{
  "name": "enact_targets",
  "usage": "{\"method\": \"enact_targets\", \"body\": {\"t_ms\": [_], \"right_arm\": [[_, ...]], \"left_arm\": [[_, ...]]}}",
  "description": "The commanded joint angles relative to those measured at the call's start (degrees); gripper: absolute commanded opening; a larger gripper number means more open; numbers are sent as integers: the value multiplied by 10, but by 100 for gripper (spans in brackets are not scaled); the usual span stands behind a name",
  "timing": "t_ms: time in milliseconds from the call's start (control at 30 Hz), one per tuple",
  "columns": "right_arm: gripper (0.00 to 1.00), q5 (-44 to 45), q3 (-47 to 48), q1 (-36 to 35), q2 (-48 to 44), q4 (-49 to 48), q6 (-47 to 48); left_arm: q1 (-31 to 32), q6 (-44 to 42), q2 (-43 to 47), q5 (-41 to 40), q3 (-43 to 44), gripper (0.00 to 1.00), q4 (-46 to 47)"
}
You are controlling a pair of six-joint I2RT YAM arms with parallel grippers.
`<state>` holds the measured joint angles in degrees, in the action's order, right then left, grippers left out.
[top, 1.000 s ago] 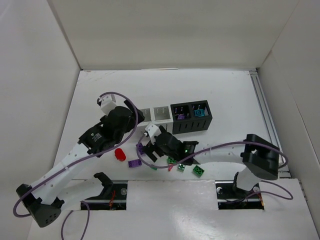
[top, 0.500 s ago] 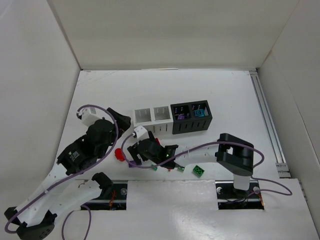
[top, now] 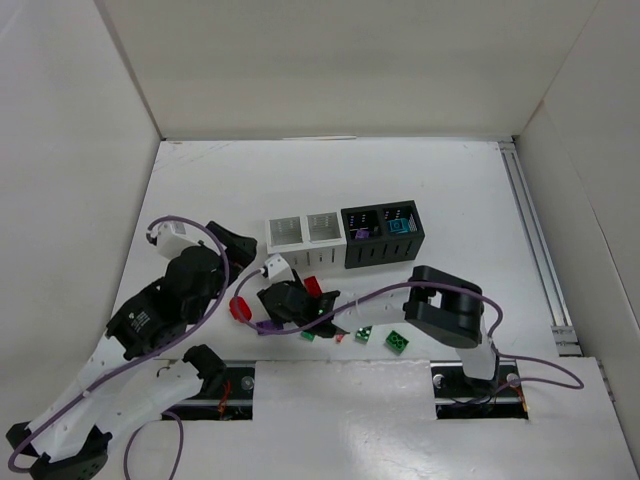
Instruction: Sort the legos into containers by color
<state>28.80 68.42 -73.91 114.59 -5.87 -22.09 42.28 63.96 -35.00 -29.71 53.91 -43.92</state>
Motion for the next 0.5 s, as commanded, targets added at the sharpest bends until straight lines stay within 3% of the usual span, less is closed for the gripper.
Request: {"method": "enact_targets", "body": {"t_ms": [0,300,467], "right_arm": [[61,9,28,-2,14,14,-9],[28,-4,30,-2,-25,40,8],[23,-25,15,-2,-94,40,85]], "left_arm": [[0,5,13,-3,-3,100,-3],[0,11,25,-3,-14,100,-8],[0,-6,25,3,-14,100,-13]]}}
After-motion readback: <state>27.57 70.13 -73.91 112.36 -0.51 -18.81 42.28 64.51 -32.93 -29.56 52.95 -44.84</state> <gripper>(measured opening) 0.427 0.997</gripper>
